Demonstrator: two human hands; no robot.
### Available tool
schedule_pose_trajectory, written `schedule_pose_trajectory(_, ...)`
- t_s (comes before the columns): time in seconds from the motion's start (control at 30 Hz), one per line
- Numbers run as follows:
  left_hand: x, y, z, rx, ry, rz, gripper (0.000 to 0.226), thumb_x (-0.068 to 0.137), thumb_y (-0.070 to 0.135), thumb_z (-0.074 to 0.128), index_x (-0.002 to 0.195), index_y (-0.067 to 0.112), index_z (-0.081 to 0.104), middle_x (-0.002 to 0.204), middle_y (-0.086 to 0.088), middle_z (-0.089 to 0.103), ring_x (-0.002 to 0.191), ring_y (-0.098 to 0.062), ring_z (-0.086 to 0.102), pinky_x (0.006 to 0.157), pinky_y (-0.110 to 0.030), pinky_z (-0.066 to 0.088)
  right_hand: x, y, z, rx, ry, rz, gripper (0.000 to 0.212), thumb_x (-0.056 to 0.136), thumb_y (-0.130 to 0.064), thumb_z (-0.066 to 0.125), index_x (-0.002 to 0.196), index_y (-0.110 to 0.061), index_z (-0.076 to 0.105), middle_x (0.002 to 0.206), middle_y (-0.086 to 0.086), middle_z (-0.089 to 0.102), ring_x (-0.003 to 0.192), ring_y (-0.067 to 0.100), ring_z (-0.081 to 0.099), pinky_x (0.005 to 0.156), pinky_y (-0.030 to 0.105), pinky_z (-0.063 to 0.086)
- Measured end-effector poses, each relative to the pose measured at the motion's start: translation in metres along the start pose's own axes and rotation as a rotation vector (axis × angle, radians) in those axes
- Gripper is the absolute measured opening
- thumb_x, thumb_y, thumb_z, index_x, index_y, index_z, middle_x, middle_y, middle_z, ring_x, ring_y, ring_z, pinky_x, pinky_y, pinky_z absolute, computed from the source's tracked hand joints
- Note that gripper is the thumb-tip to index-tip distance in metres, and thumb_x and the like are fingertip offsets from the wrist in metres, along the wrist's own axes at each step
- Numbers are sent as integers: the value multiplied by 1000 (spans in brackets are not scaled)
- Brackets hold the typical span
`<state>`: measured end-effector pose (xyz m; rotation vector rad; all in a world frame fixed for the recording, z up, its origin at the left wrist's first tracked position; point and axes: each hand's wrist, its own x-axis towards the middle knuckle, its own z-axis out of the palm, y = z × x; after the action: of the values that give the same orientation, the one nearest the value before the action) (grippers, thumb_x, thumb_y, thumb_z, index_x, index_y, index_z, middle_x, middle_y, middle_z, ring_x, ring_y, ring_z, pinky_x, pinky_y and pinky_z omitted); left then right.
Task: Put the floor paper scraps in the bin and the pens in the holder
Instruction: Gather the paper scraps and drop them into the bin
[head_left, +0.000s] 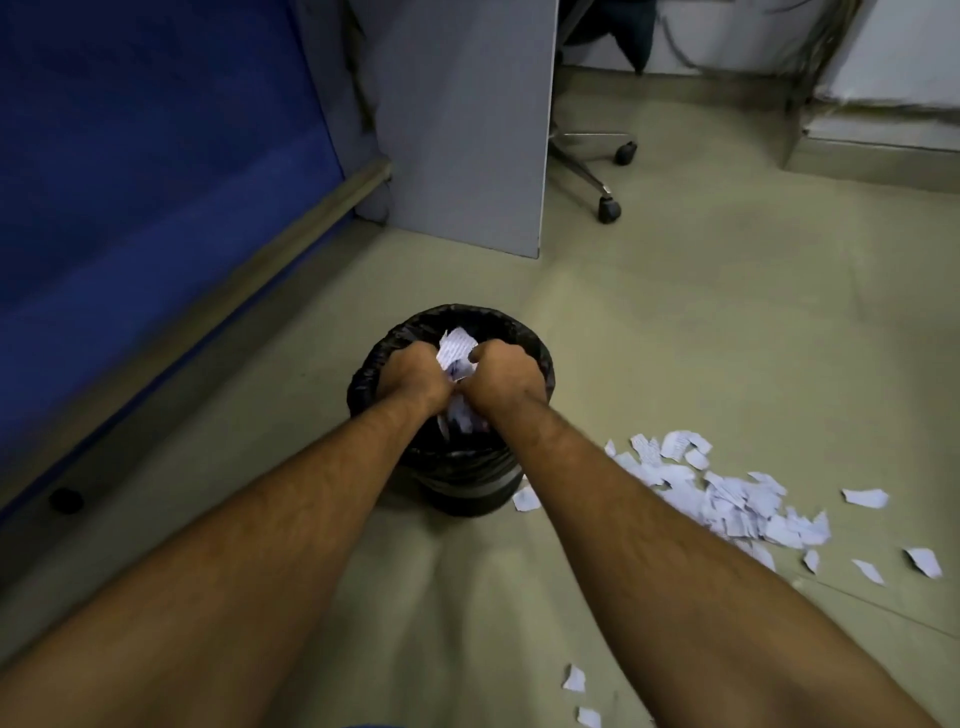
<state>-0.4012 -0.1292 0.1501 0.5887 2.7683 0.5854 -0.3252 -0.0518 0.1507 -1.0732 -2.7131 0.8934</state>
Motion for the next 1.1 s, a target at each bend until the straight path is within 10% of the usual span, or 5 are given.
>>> schedule_pose_trajectory(0.37,-28,44,-12,108,179,201,33,78,19,65,110,12,62,115,-11,61,105,-32,59,82,-40,54,-15,16,-42,156,139,51,27,79,-12,63,102,-19,74,103,7,73,97,29,67,77,27,49)
schedule_pose_trajectory(0.57,-46,108,-2,73,-99,300,20,81,22,60,94,15,73,101,-9,73,95,-30,67,84,-35,56,-48,92,-85,363,380,252,22,84,-20,58,101,-23,72,99,4,74,96,27,67,78,25,47)
schedule_pose_trajectory(0.7,-77,139,56,-4,-268,414,11,79,28,66,85,21,73,93,-2,74,87,-22,69,81,-28,55,-81,161,-96,400,419,337,21,86,-24,61,104,-21,72,98,3,74,94,25,67,83,29,51)
schedule_pose_trajectory(0.93,-180,124,220,118,-549,503,45,81,28,66,124,20,58,127,-7,62,116,-27,58,94,-33,49,-182,308,-24,230,282,656,29,82,-32,63,111,-27,65,110,3,69,108,28,62,86,30,47)
schedule_pose_trajectory(1.1,-262,82,294,445,-508,664,66,74,50,67,132,24,47,124,-7,50,114,-31,52,84,-40,48,-268,353,48,-4,352,885,52,72,-44,65,119,-21,60,115,11,60,106,36,54,84,40,40)
